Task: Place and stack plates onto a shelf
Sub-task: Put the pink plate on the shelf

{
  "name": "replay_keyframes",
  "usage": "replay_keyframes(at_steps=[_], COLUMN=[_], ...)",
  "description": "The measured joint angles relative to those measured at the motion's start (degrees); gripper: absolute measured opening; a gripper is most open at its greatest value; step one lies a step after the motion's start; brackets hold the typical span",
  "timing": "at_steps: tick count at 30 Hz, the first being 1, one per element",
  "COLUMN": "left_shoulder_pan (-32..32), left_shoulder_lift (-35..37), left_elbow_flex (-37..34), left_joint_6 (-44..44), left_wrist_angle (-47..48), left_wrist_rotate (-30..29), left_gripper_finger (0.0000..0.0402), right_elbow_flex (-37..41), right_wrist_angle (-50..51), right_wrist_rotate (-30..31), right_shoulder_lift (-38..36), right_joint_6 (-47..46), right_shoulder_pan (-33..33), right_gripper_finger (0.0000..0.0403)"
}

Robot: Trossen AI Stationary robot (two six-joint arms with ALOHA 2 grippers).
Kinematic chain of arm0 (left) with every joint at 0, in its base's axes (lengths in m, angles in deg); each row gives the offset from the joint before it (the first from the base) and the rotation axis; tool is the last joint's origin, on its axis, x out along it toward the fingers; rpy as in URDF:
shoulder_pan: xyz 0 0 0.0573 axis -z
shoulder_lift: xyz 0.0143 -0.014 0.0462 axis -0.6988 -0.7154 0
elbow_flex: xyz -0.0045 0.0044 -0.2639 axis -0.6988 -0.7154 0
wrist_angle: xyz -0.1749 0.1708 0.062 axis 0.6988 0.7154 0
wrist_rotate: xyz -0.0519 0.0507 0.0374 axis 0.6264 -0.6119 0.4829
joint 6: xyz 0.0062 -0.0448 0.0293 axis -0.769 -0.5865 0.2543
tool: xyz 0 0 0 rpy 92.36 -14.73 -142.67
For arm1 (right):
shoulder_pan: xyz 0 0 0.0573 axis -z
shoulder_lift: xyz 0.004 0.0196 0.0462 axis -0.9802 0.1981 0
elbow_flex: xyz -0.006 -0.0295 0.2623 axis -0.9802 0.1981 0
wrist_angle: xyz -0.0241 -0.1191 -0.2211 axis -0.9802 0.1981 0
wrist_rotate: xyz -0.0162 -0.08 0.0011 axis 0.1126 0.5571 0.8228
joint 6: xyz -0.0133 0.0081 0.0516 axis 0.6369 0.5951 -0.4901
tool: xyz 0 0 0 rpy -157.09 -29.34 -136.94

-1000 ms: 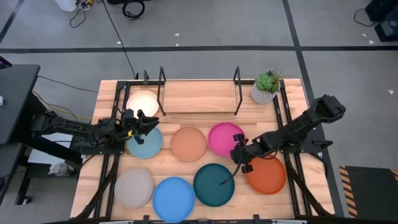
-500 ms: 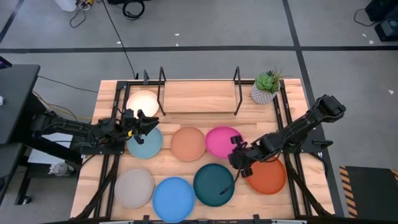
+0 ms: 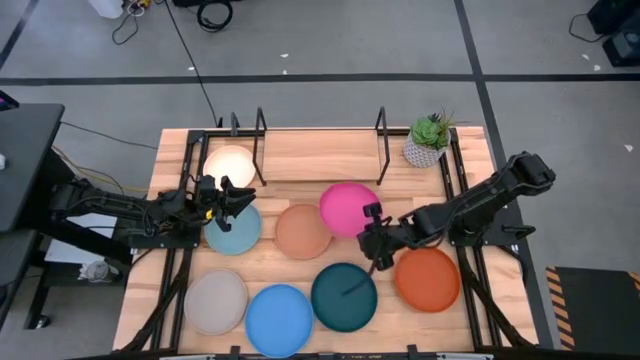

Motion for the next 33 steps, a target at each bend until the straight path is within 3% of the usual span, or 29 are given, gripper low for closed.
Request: replay_keyframes(at_steps=[16, 33], left_shoulder_pan=[0.0, 0.0], left_shoulder_lift=[0.0, 0.0], left_elbow_flex=[0.0, 0.0], left_joint_6=[0.0, 0.0], left_wrist_angle=[0.0, 0.9], left_wrist_rotate=[0.0, 0.0], left_gripper_finger=[0.0123, 0.0123], right_elbow_flex=[0.0, 0.2], right_wrist_angle=[-2.3, -8.0], right_wrist_rotate=[-4.1, -4.9], right_shoulder_lift=[1.4, 7.5], right_joint_6=[11.2, 18.0], right_shoulder_pan=[15.4, 25.8], right_gripper_finger=[0.0031, 0.0031])
